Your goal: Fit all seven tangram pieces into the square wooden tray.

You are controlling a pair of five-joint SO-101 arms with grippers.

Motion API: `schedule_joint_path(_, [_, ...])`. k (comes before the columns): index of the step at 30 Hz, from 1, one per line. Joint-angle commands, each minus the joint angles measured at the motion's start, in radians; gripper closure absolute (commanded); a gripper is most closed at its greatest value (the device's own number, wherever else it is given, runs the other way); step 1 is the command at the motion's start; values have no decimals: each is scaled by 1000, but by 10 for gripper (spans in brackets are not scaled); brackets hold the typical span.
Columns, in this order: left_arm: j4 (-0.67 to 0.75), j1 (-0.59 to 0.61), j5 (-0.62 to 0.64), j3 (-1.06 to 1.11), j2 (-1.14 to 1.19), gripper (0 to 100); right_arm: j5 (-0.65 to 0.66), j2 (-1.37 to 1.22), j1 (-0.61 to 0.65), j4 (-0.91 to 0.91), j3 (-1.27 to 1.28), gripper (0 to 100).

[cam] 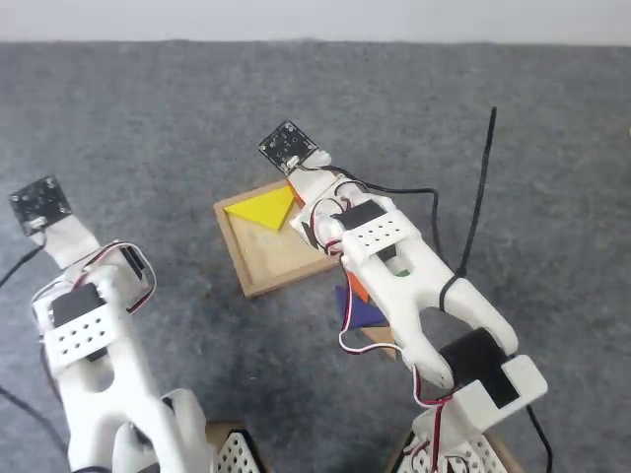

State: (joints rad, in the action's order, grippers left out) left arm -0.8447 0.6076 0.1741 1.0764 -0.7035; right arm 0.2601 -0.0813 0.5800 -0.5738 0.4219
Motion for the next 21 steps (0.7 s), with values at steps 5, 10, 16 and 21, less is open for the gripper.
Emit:
schedule_joint_path(5, [21, -6, -17, -10, -5, 887, -121, 12, -54, 21, -41, 991])
schedule_joint_path(10, [21, -6, -17, -10, -3, 888, -242, 21, -25, -44, -54, 991])
schedule_joint_path(16, [21, -6, -17, -10, -3, 888, -511, 96, 47, -185, -58, 991])
schedule_joint_path(21, [21, -6, -17, -10, -2, 888, -575, 130, 73, -236, -55, 991])
